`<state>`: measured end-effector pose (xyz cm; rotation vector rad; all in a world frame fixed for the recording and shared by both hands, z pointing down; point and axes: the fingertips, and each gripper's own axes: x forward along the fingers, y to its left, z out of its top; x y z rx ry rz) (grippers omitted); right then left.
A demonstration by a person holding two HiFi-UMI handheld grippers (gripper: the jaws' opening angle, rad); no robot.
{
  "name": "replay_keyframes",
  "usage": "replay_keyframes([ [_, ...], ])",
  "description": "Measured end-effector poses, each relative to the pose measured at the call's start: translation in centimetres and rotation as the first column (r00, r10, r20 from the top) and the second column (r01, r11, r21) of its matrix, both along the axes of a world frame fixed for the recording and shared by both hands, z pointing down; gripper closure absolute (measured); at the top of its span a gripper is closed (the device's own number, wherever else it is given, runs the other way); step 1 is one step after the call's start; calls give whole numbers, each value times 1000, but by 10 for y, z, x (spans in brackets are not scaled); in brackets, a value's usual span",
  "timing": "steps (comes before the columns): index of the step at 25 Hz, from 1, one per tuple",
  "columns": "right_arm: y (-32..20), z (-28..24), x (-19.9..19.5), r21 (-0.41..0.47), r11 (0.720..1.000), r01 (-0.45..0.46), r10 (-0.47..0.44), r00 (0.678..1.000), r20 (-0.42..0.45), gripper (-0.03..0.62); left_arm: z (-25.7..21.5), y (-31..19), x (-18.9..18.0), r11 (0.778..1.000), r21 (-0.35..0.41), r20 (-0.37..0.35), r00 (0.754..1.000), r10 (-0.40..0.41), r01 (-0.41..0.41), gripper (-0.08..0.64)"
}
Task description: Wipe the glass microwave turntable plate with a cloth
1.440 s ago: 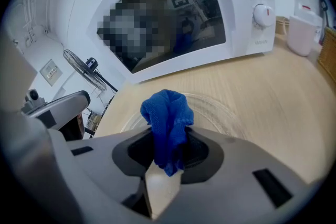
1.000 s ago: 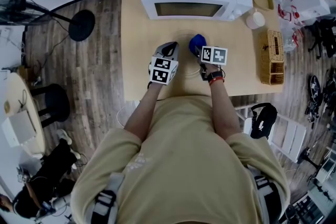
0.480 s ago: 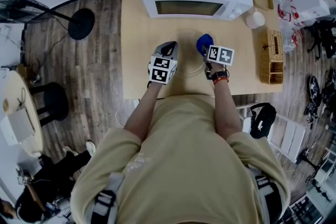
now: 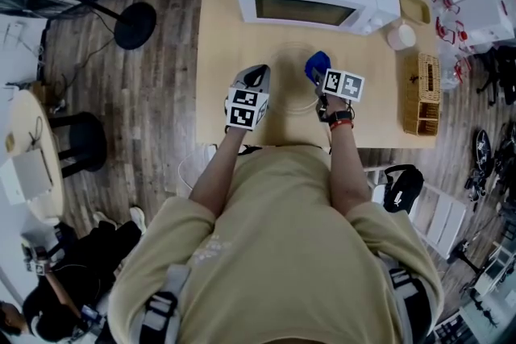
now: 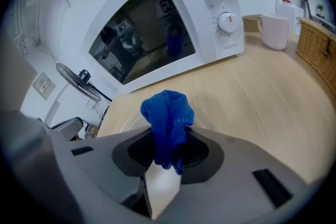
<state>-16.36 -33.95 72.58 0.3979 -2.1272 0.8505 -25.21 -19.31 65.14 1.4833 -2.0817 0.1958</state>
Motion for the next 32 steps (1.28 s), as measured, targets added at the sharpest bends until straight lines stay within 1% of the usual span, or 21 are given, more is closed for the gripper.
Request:
replay_keyframes([
  [3, 30, -12, -24, -16, 997, 78, -77, 996, 35, 471, -2, 10, -4, 1000, -2, -2, 1000, -23, 23, 541],
  [7, 72, -19, -57, -43, 983, 178, -174, 981, 81, 471, -4, 20, -12, 999, -6, 5, 999, -48, 48, 541],
  [12, 115, -14, -82, -58, 957, 283, -278, 957, 87, 472, -3, 40, -24, 996, -17, 9, 996, -92, 92, 541],
  [15, 133, -8, -93, -62, 942, 329, -323, 943, 84, 472, -2, 50, -33, 993, -20, 12, 993, -117, 117, 541],
  [18, 146, -2, -100, -59, 932, 359, -355, 932, 71, 471, -4, 56, -42, 991, -22, 19, 991, -133, 134, 541],
  [22, 155, 6, -101, -63, 921, 385, -383, 923, 42, 472, -5, 60, -46, 990, -24, 21, 990, -140, 140, 541],
  [24, 156, 9, -100, -65, 919, 389, -388, 921, 24, 471, -3, 60, -47, 991, -31, 19, 991, -133, 134, 541],
  [28, 155, 11, -100, -38, 919, 393, -394, 919, -6, 471, 3, 61, -45, 992, -47, 14, 993, -120, 121, 541],
  [32, 152, 13, -97, -35, 922, 387, -387, 922, -13, 471, 3, 54, -42, 994, -42, 14, 995, -95, 96, 541],
])
